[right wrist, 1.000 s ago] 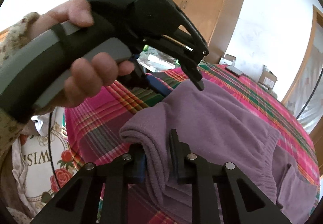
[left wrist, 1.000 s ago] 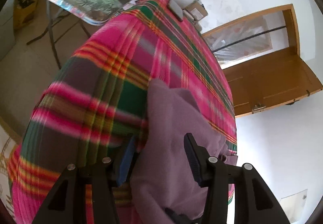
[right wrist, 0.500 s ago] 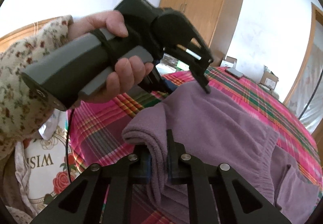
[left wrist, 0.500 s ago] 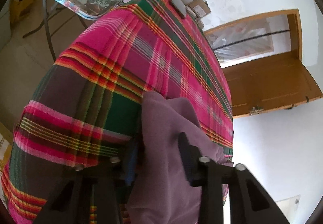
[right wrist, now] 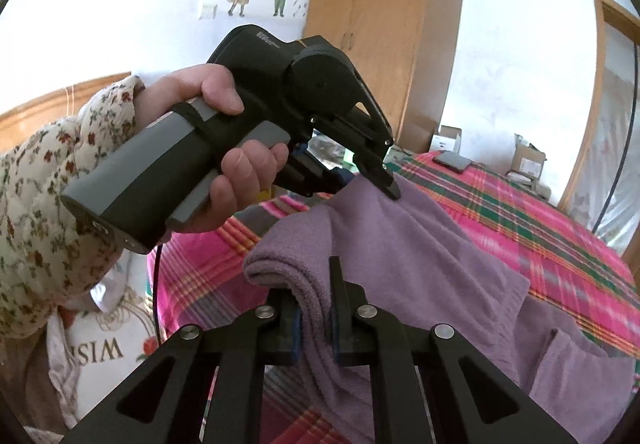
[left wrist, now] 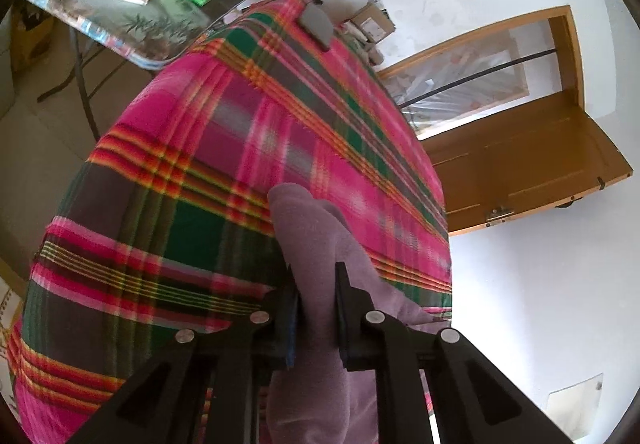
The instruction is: Fold clothes
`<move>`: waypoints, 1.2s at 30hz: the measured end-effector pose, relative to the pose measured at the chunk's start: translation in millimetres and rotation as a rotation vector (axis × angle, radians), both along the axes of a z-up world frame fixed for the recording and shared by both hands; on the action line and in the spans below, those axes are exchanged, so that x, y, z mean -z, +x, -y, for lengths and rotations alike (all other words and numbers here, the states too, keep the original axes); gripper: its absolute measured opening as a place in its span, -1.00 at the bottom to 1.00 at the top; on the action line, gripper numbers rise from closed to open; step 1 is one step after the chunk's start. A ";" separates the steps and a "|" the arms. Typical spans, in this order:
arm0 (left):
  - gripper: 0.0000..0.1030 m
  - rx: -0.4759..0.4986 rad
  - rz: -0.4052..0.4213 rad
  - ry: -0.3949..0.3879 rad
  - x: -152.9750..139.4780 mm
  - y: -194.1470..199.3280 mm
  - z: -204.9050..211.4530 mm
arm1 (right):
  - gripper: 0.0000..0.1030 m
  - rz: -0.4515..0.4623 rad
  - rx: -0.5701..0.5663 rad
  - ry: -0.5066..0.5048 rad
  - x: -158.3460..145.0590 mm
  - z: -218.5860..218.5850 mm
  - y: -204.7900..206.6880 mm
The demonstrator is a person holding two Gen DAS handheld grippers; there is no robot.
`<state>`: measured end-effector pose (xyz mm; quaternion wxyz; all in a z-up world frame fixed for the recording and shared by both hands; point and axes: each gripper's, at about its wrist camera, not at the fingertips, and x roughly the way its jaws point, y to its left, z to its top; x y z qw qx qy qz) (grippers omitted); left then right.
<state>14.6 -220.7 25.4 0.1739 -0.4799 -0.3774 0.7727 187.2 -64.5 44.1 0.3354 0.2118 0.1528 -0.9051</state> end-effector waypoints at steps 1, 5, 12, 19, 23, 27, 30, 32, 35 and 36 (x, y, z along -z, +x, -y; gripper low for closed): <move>-0.71 0.001 -0.005 -0.006 -3.6 0.2 -1.2 | -0.80 -0.002 0.003 -0.010 -3.0 -2.5 0.8; -0.71 0.010 -0.035 -0.017 -20.3 3.8 -6.1 | -0.80 -0.010 0.016 -0.052 -15.8 -14.0 5.6; -0.71 0.035 -0.091 -0.049 -52.7 5.2 -31.1 | -0.80 -0.024 0.040 -0.119 -34.5 -34.3 11.6; -0.71 0.054 -0.139 -0.103 -81.7 8.1 -47.5 | -0.81 -0.035 0.048 -0.177 -51.4 -46.5 18.3; -0.71 0.062 -0.145 -0.128 -89.3 9.6 -57.0 | -0.81 -0.020 0.049 -0.218 -55.0 -55.5 10.8; -0.71 0.073 -0.150 -0.145 -94.9 9.7 -70.8 | -0.81 0.001 0.063 -0.250 -58.7 -68.2 10.8; -0.71 0.088 -0.162 -0.158 -100.8 10.9 -84.5 | -0.81 0.019 0.076 -0.278 -59.2 -78.7 6.3; -0.71 0.103 -0.171 -0.166 -105.4 11.2 -94.6 | -0.81 0.020 0.090 -0.292 -61.2 -85.2 6.2; -0.71 0.125 -0.190 -0.178 -114.0 11.9 -109.7 | -0.81 0.013 0.109 -0.311 -65.7 -96.4 9.5; -0.70 0.134 -0.198 -0.182 -117.1 12.2 -115.5 | -0.81 0.010 0.116 -0.317 -67.1 -100.4 10.5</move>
